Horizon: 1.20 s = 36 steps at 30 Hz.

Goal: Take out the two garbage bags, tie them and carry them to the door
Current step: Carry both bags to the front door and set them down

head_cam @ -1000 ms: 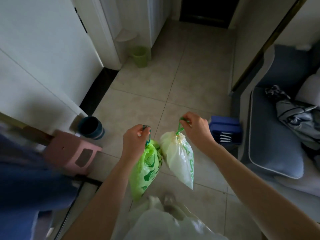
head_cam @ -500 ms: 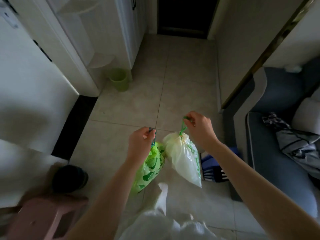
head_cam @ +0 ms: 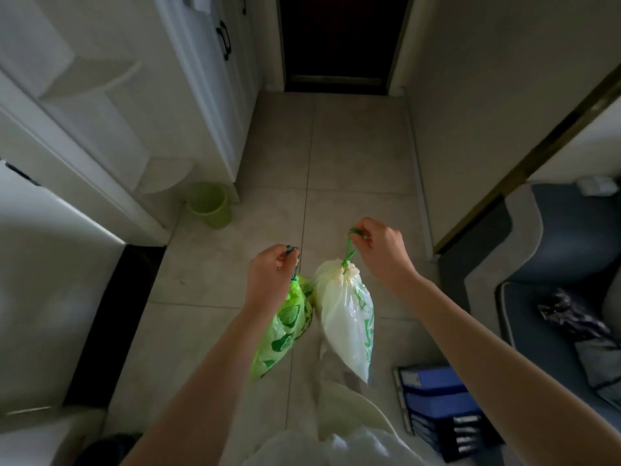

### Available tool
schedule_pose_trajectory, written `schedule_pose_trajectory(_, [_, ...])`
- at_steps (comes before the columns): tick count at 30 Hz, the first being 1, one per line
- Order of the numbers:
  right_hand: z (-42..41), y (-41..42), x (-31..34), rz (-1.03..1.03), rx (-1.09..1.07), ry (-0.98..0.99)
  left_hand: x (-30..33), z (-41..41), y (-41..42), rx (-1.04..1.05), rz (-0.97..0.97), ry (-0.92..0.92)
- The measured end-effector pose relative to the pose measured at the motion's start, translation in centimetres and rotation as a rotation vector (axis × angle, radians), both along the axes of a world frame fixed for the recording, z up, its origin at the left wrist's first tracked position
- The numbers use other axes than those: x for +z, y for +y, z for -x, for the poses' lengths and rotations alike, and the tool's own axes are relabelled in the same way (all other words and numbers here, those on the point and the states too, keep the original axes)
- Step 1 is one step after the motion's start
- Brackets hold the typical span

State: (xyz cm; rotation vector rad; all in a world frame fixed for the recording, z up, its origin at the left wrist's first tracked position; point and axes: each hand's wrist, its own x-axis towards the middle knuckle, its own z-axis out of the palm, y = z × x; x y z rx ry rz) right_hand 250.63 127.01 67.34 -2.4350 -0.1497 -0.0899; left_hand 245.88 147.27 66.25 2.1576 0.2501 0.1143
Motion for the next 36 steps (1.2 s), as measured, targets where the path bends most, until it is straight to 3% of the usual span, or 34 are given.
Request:
schedule_pose_trajectory(9, [-21.3,-0.2,0.9,-0.004,0.052,0.014,0.7,-21.0,-0.4,0.037,0.056,-0.004])
schedule_pose_trajectory(36, [-80.2,-1.6,0.3,0.019,-0.069,-0.012,-0.3,-82.4,-0.9,-0.060,-0.076,-0.023])
